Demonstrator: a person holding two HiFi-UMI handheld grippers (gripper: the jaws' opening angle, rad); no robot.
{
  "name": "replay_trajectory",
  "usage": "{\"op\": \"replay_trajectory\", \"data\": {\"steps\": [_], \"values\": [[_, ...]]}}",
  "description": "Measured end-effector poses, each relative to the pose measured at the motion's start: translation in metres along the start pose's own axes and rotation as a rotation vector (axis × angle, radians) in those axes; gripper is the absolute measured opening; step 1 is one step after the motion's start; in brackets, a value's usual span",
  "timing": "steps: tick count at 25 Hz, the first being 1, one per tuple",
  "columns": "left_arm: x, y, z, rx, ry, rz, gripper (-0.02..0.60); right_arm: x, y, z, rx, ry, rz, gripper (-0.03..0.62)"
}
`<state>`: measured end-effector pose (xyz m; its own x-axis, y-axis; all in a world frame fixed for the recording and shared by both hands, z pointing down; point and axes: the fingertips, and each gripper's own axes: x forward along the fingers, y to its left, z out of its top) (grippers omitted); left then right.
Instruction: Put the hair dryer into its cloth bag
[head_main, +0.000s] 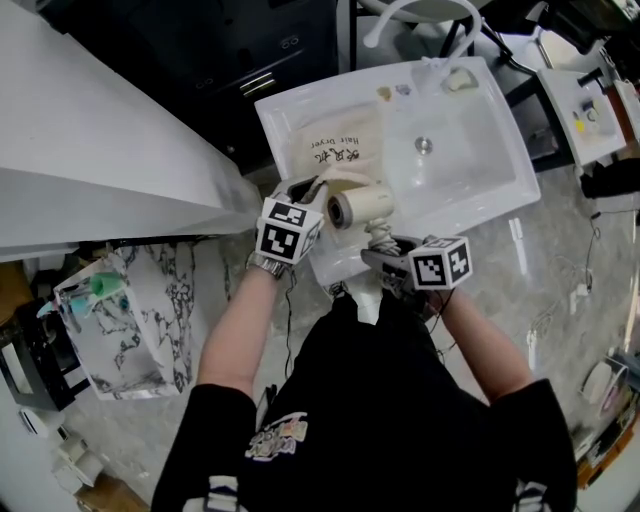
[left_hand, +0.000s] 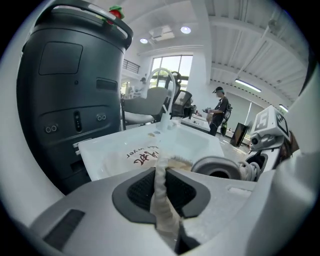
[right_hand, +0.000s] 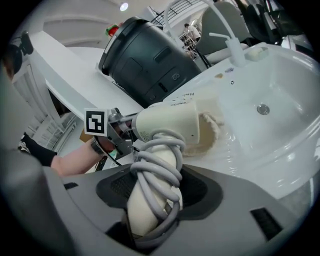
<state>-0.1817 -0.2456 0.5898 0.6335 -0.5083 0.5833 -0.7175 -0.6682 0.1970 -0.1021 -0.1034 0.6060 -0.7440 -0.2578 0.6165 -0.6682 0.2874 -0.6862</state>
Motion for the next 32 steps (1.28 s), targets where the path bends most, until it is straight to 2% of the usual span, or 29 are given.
{"op": "replay_trajectory", "data": {"steps": [4,8,14,20,26,32], "values": [[0.0,-0.004,0.002,-0.014,-0.002,-0.014,0.044,0.012,-0.001,-0.004,0.0,0.066,-0.013,0.238],[-0.003,-0.006,0.006,0.013,-0.006,-0.01,0.044,0.026,-0.006,-0.01,0.03,0.126,-0.032,0.238],[-0.008,-0.009,0.006,0.022,-0.003,-0.017,0.044,0.041,-0.021,0.005,0.131,0.125,-0.048,0.238],[-0.01,-0.009,0.006,0.005,0.0,-0.029,0.043,0.062,-0.027,0.028,0.142,0.131,-0.066,0.238],[-0.012,-0.007,0.006,-0.003,-0.003,-0.034,0.043,0.083,-0.037,0.055,0.181,0.091,-0.091,0.238],[-0.012,-0.006,0.004,-0.025,0.012,-0.056,0.044,0.1,-0.046,0.088,0.177,-0.008,-0.112,0.238]]}}
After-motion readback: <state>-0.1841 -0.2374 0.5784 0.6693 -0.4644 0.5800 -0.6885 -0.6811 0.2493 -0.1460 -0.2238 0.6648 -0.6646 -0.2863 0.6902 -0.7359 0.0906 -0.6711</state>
